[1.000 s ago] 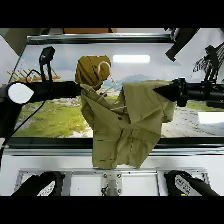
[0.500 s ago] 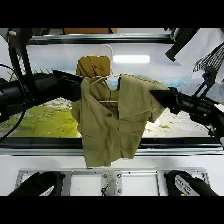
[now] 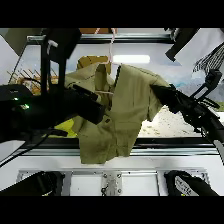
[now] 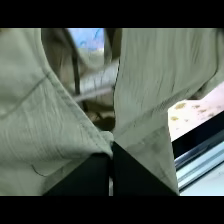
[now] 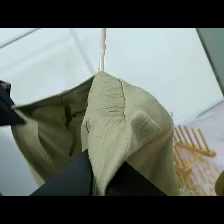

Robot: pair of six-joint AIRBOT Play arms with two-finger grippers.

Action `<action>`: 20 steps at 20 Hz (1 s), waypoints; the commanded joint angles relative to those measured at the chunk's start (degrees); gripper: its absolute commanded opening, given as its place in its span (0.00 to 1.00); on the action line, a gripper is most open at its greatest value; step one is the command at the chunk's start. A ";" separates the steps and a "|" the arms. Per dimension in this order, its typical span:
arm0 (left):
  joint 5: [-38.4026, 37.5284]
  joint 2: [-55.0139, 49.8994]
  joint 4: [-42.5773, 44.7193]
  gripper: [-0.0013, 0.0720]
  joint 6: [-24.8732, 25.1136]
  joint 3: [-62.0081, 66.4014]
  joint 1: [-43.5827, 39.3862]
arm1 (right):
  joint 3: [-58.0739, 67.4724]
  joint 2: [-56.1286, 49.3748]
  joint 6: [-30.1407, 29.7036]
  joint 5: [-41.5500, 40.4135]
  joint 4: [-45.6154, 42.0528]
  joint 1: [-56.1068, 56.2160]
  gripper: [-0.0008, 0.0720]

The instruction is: Fold the clothes and pants, and hang the long-sleeved shirts on hangers.

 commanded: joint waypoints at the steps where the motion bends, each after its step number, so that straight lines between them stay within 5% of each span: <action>1: -0.50 2.01 1.75 0.04 -3.61 -4.55 -1.33 | -0.09 0.24 0.22 0.09 3.34 0.26 0.02; 2: 0.96 2.93 1.68 0.29 -5.05 -5.49 -0.63 | -0.09 0.50 0.24 0.09 3.37 0.26 0.02; 3: 2.29 3.85 1.68 0.64 -6.27 -5.88 0.31 | -0.09 0.79 0.28 0.04 3.37 0.26 0.02; 9: 5.01 7.50 1.44 0.69 -8.46 -5.90 5.51 | 2.45 1.90 0.85 0.07 3.37 0.15 0.02; 12: 5.09 7.96 1.46 0.69 -8.48 -5.92 8.15 | 5.05 1.90 0.83 -0.09 3.37 0.04 0.02; 15: 4.94 7.96 1.46 0.07 -8.24 -5.92 10.86 | 8.11 1.92 0.81 -1.03 3.37 -0.52 0.02; 20: 4.26 7.96 1.49 0.04 -6.78 -5.92 14.43 | 11.28 2.93 0.61 -2.49 3.54 -7.76 0.02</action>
